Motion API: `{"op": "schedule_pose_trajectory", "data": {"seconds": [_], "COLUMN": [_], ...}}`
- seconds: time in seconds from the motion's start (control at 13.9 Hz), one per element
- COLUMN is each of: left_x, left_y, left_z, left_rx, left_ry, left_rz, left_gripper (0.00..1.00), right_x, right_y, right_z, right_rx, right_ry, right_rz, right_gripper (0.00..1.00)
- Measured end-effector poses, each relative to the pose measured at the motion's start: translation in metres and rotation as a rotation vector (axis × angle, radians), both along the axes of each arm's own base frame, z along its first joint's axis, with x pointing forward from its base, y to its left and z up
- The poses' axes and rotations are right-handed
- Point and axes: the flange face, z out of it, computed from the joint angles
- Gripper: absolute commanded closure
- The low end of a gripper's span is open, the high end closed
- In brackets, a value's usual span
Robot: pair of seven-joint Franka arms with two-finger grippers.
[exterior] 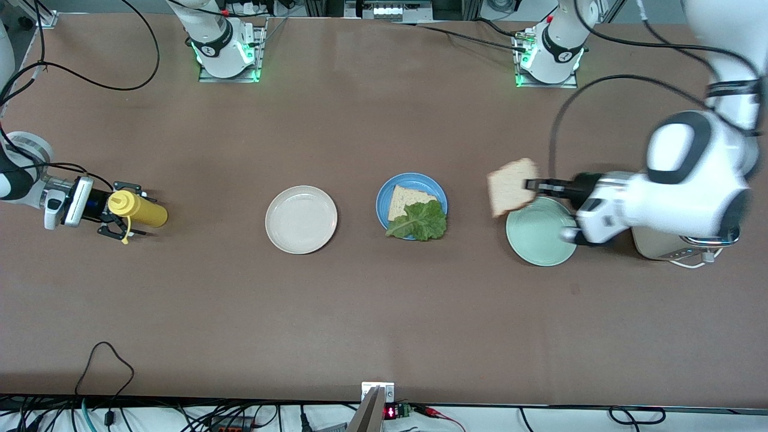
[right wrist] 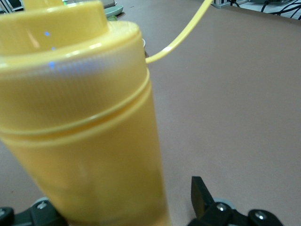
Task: Make sandwich in blue plate with both arms
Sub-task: 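Place the bread on the lettuce with the left gripper while the right releases mustard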
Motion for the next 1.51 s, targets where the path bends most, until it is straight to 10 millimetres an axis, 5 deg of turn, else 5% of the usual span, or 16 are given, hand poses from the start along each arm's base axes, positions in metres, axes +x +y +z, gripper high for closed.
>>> {"op": "schedule_pose_trajectory", "data": {"seconds": [0.22, 0.57, 1.0, 1.51], "left_x": [-0.010, -0.018, -0.029, -0.037], "left_y": [-0.071, -0.139, -0.166, -0.160], "left_z": [-0.027, -0.085, -0.104, -0.145], "left_rx": [0.003, -0.056, -0.098, -0.098], "left_ry": [-0.014, -0.038, -0.017, 0.006], "left_rz": [0.032, 0.084, 0.127, 0.085], "left_gripper": [1.00, 0.99, 1.00, 0.96], "right_x": [0.001, 0.003, -0.002, -0.002], "right_y": [-0.003, -0.023, -0.042, -0.042], "right_z": [0.002, 0.030, 0.053, 0.079], "right_rx": [-0.003, -0.046, -0.078, -0.085], "right_ry": [-0.004, -0.033, -0.045, -0.022], "right_rz": [-0.004, -0.022, -0.026, -0.014], "right_gripper": [0.00, 0.00, 0.00, 0.00]}}
